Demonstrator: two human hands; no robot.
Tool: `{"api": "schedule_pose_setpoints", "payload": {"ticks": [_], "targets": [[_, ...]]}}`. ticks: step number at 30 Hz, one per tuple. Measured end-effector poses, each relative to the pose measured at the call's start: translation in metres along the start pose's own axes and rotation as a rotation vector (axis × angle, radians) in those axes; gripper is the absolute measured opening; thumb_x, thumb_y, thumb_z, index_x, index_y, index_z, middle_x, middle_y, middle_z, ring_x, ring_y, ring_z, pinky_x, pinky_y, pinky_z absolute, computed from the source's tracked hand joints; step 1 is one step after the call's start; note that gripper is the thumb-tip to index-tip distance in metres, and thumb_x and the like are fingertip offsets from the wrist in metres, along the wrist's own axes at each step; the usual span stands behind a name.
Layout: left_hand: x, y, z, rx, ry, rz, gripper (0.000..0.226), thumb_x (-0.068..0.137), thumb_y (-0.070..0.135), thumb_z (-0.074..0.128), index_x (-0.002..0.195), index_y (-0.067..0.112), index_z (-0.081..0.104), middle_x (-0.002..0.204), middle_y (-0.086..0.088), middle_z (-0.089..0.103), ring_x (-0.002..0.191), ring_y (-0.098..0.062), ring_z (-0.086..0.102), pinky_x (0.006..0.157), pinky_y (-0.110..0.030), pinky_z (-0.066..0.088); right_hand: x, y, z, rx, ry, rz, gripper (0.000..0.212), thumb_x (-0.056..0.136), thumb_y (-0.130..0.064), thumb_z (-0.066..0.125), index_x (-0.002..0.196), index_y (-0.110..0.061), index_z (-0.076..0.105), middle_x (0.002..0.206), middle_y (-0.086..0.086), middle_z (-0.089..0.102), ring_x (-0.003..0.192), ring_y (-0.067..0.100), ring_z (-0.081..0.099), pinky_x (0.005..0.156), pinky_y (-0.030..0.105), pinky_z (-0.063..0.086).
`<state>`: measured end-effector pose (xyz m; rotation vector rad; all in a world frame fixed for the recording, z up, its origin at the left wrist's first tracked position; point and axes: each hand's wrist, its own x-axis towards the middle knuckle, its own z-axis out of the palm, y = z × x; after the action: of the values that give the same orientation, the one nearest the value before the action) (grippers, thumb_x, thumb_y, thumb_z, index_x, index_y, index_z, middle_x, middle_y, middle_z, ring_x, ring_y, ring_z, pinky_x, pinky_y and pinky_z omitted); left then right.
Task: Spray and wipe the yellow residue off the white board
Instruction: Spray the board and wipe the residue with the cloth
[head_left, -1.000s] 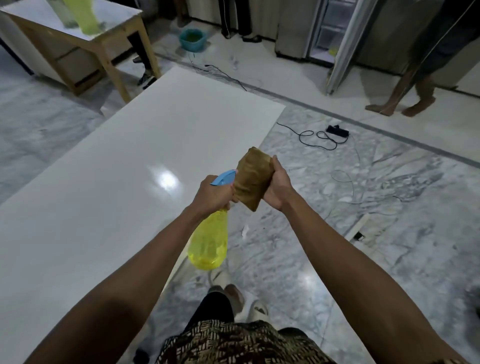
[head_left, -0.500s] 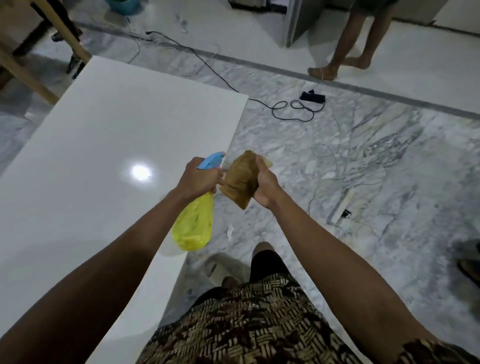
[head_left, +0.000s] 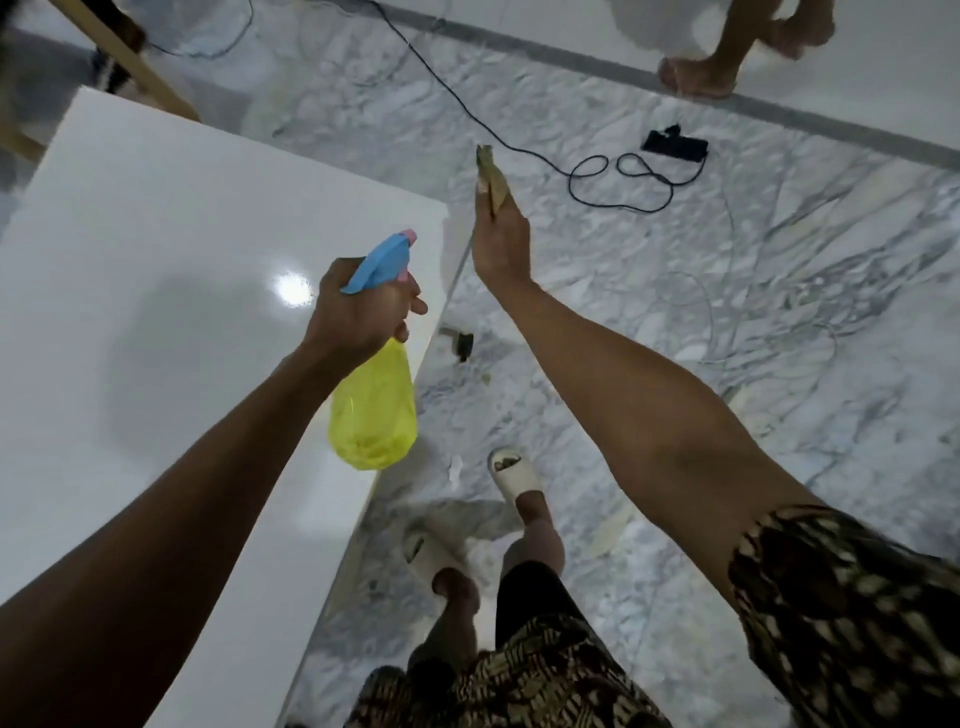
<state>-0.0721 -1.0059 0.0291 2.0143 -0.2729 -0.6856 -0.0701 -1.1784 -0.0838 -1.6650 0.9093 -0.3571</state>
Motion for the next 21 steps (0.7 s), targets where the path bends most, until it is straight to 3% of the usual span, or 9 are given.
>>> {"api": "schedule_pose_setpoints", "payload": {"ticks": [1, 3, 5, 6, 10, 13, 16, 18, 21], "targets": [[0.012, 0.002, 0.002, 0.025, 0.004, 0.009, 0.041, 0.103, -0.001, 0.053, 0.124, 0.032, 0.065, 0.080, -0.002, 0.065, 0.074, -0.016, 0.073, 0.050, -0.024, 0.055, 0.014, 0.005, 0.015, -0.106, -0.032, -0.049, 0.057, 0.101, -0.055, 0.032, 0.144, -0.020, 0.047, 0.136, 0.013, 0.059, 0.125, 0.033, 0.054, 0.106, 0.046, 0.043], [0.034, 0.004, 0.003, 0.065, 0.020, 0.015, 0.023, 0.097, 0.006, 0.058, 0.104, 0.023, 0.071, 0.074, -0.003, 0.069, 0.075, -0.028, 0.073, 0.055, -0.032, 0.058, 0.024, 0.020, 0.041, -0.406, -0.187, -0.136, 0.055, 0.104, -0.047, 0.038, 0.154, -0.022, 0.034, 0.160, 0.017, 0.029, 0.147, 0.042, 0.022, 0.120, 0.058, 0.015], [0.048, 0.006, 0.001, 0.082, 0.046, 0.010, 0.014, 0.086, 0.014, 0.060, 0.092, 0.006, 0.069, 0.076, -0.019, 0.069, 0.078, -0.045, 0.073, 0.061, -0.040, 0.058, 0.022, 0.052, 0.066, -0.695, -0.236, -0.299, 0.052, 0.102, -0.049, 0.043, 0.152, -0.034, 0.036, 0.165, 0.020, 0.013, 0.150, 0.048, 0.002, 0.120, 0.059, -0.003], [0.053, 0.007, 0.001, 0.083, 0.050, 0.012, 0.019, 0.083, 0.017, 0.059, 0.090, 0.002, 0.069, 0.079, -0.026, 0.066, 0.081, -0.051, 0.072, 0.061, -0.041, 0.058, 0.021, 0.066, 0.072, -0.756, -0.181, -0.365, 0.050, 0.100, -0.052, 0.046, 0.148, -0.037, 0.043, 0.163, 0.022, 0.016, 0.150, 0.050, 0.004, 0.120, 0.058, -0.002], [0.061, 0.009, 0.004, 0.070, 0.047, 0.022, 0.010, 0.082, 0.021, 0.060, 0.088, 0.020, 0.069, 0.081, -0.028, 0.062, 0.084, -0.059, 0.069, 0.064, -0.052, 0.060, 0.020, 0.080, 0.083, -0.775, -0.060, -0.429, 0.048, 0.096, -0.049, 0.051, 0.140, -0.032, 0.056, 0.158, 0.027, 0.028, 0.146, 0.055, 0.014, 0.119, 0.063, 0.010], [0.060, 0.004, 0.005, 0.101, 0.034, 0.000, 0.032, 0.080, 0.022, 0.060, 0.099, -0.002, 0.069, 0.087, -0.039, 0.063, 0.074, -0.051, 0.068, 0.067, -0.059, 0.061, 0.012, 0.070, 0.083, -0.789, -0.053, -0.469, 0.053, 0.098, -0.050, 0.036, 0.143, -0.027, 0.053, 0.155, 0.029, 0.033, 0.143, 0.058, 0.020, 0.116, 0.069, 0.014], [0.053, -0.003, 0.004, 0.111, 0.015, -0.015, 0.018, 0.077, 0.019, 0.059, 0.080, 0.002, 0.065, 0.069, -0.018, 0.061, 0.054, -0.023, 0.062, 0.064, -0.049, 0.058, -0.002, 0.070, 0.085, -0.858, -0.125, -0.445, 0.067, 0.095, -0.058, 0.020, 0.154, -0.029, 0.031, 0.162, 0.023, 0.019, 0.148, 0.053, 0.007, 0.118, 0.067, 0.003], [0.047, -0.009, 0.002, 0.100, 0.001, 0.000, 0.012, 0.076, 0.015, 0.057, 0.072, 0.005, 0.062, 0.054, 0.001, 0.058, 0.053, -0.030, 0.057, 0.062, -0.046, 0.054, -0.018, 0.074, 0.090, -0.887, -0.180, -0.420, 0.068, 0.095, -0.055, 0.034, 0.157, -0.030, 0.020, 0.165, 0.018, 0.012, 0.151, 0.048, 0.000, 0.118, 0.067, -0.001], [0.032, -0.017, -0.003, 0.095, -0.008, 0.000, 0.015, 0.078, 0.015, 0.058, 0.076, 0.001, 0.064, 0.048, 0.007, 0.055, 0.050, -0.024, 0.056, 0.059, -0.040, 0.054, -0.045, 0.079, 0.095, -0.927, -0.221, -0.428, 0.076, 0.091, -0.048, 0.048, 0.158, -0.029, 0.017, 0.166, 0.017, 0.011, 0.151, 0.048, 0.000, 0.117, 0.068, 0.001]]}}
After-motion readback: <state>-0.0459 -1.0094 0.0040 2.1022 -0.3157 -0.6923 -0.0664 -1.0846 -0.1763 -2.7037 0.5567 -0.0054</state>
